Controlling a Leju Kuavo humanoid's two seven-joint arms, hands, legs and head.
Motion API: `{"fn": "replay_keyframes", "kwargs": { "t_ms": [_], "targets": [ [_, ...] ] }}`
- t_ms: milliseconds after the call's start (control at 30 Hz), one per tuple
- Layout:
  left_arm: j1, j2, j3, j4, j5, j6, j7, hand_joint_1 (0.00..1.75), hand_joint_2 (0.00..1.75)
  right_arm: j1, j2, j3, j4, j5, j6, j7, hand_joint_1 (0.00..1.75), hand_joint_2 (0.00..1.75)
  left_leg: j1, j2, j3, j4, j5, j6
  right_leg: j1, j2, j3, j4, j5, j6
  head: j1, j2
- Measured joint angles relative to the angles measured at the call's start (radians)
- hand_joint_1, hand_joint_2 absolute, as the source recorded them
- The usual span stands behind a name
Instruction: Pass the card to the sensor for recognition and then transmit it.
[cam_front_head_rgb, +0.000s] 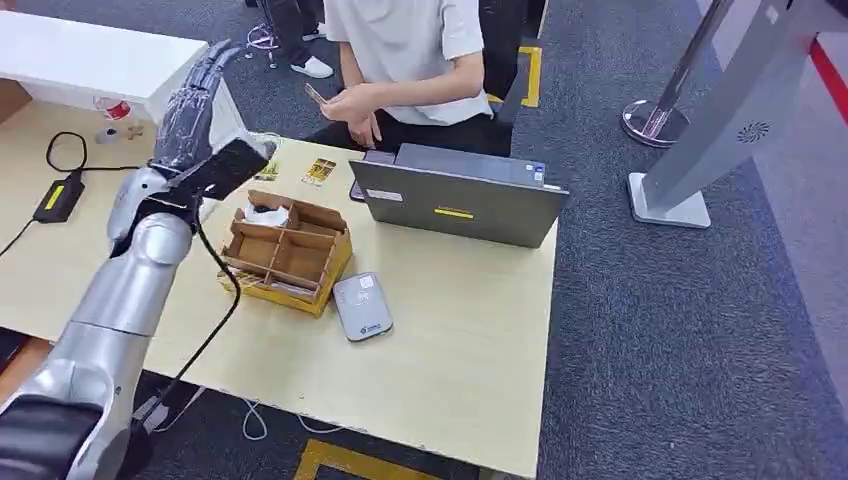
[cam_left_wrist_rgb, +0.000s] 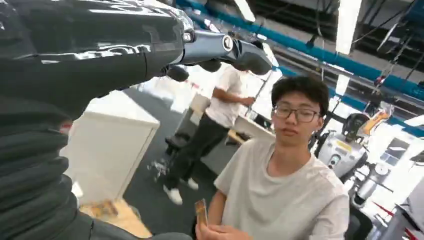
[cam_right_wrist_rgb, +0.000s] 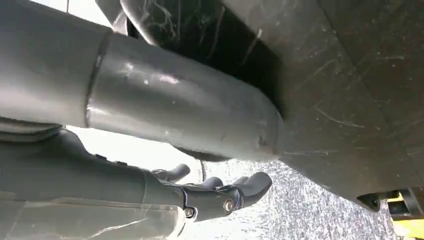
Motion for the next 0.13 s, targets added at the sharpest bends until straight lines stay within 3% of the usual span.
{"fn": "replay_keyframes", "kwargs": {
  "t_ms": [133],
  "targets": [
    [0.091, 0.073, 0.115, -0.047, 0.155, -0.084, -0.036, 0.00, 1.75, 0.007, 0.000, -0.002, 0.000, -0.008, -0.009, 0.000, 0.00, 0.00, 0.000, 0.002, 0.000, 0.000, -0.001, -0.001, 0.000, 0.002, -0.002, 0.001, -0.001, -0.001, 0.000, 0.000]
  ]
}}
